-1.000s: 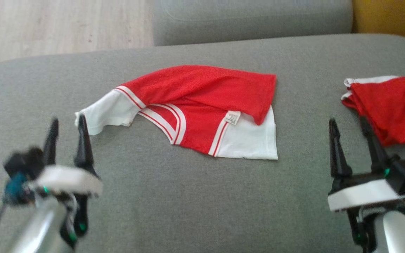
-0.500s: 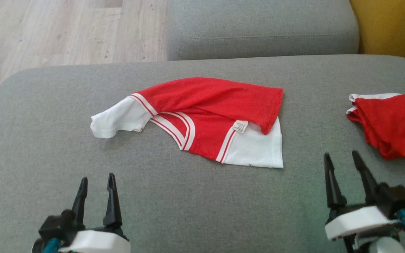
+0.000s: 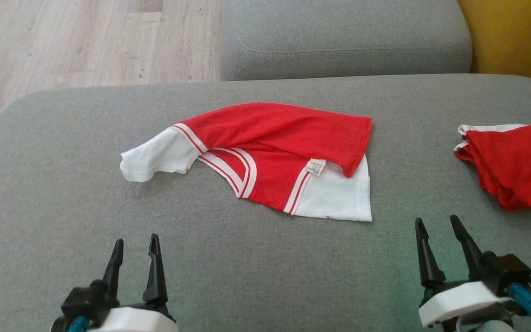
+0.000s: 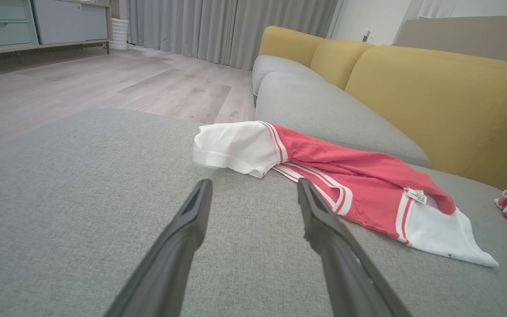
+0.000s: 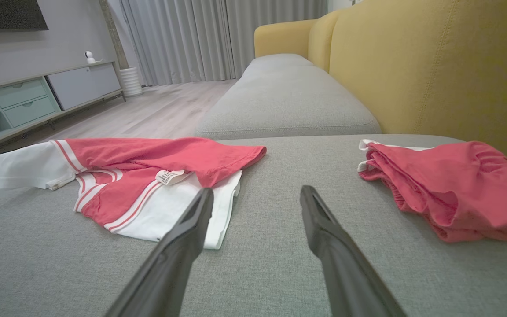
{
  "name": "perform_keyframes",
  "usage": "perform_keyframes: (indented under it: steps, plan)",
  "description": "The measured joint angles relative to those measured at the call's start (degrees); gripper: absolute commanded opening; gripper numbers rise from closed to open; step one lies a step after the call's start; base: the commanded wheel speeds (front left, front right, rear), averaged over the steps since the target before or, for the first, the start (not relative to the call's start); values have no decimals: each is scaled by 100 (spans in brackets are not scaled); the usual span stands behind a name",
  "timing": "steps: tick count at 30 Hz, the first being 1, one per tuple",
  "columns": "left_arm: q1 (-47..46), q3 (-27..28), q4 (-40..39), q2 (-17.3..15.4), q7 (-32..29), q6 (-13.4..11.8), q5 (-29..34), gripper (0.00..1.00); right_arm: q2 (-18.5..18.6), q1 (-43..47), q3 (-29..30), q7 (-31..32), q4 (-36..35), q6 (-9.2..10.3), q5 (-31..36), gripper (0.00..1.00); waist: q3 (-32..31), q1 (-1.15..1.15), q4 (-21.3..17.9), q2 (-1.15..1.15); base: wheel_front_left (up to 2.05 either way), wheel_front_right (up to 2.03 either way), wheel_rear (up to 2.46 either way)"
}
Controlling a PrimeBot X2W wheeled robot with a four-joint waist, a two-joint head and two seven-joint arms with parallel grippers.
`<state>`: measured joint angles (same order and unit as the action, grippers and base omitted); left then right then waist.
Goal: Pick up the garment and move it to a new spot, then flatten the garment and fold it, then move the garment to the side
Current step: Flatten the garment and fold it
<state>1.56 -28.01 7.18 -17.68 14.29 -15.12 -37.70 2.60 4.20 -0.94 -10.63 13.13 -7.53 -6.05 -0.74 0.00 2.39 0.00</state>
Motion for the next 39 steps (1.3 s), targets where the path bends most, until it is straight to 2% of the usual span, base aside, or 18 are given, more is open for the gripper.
perform_keyframes:
  steps: [16, 23, 31, 36, 39]
  plan:
    - [-2, -134, -3, 0, -2, -14, 89, 100, 0, -49, 0, -47, 99, 0, 89, 100, 100, 0, 86, 0, 0, 0, 0]
    - [-103, -208, -115, 1, -18, -58, 213, 100, 1, -836, -12, 111, 305, 0, 571, 100, 386, 0, 251, 0, 0, 0, 0]
    - [-475, -343, -134, 118, -18, -12, 248, 100, 9, -1979, 3, 461, 1429, 0, 1245, 100, 842, 2, 637, 0, 0, 0, 0]
    - [-534, -348, -2, 221, -14, 55, 249, 100, 11, -2465, 178, 450, 2148, 0, 1574, 100, 1066, 1, 945, 0, 0, 0, 0]
    - [-594, -344, 40, 248, -10, 59, 289, 100, 14, -2702, 397, 345, 2476, 0, 2008, 100, 1189, 1, 1091, 0, 0, 0, 0]
